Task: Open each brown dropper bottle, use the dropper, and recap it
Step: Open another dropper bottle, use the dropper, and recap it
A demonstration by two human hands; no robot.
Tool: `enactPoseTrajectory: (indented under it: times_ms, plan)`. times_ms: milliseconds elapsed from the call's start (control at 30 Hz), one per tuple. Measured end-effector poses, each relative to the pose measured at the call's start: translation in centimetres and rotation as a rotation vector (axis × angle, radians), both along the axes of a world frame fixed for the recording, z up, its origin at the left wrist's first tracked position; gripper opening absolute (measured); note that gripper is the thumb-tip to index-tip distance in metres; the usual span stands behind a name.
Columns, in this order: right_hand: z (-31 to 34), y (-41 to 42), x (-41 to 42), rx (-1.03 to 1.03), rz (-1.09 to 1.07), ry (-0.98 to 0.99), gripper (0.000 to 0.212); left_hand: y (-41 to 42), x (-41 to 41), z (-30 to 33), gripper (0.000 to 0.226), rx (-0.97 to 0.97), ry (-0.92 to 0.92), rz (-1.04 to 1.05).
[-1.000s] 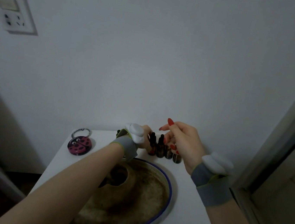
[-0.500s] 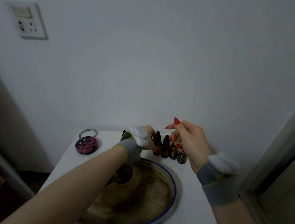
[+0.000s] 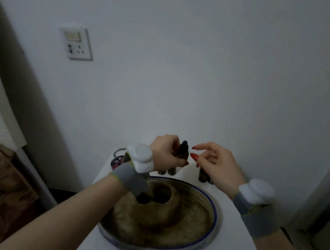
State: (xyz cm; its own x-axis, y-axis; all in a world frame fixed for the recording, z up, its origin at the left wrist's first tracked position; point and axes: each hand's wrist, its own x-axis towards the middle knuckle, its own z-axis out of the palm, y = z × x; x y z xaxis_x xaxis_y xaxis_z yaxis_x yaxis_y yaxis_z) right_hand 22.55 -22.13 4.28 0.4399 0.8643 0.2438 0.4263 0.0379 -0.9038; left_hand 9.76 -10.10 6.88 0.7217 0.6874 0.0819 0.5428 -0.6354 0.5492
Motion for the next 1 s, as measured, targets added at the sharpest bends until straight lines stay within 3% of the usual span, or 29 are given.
enactPoseTrajectory:
  times_ms: [200,433,567,833,1000]
  plan:
    - [1.2,0.1,-3.1,0.054,0.189,-0.064,0.030,-2.0,-4.5,0.0,0.026,0.041,-0.219,-0.052]
    - [1.8,0.0,-6.1,0.157,0.169,-0.108,0.024,-4.0,-8.3,-1.3,0.026,-0.022,-0.446,-0.027]
    - [1.8,0.1,-7.0,0.187,0.168,-0.065,0.014,-4.8,-9.6,-2.0,0.025,0.014,-0.424,-0.037]
    - [1.9,0.3,-7.5,0.161,0.165,-0.004,0.025,-6.6,-10.6,-3.6,0.037,0.067,-0.492,0.059]
    - [1.8,0.1,-7.8,0.142,0.203,-0.010,0.031,-7.0,-11.2,-3.9,0.037,-0.018,-0.507,0.095]
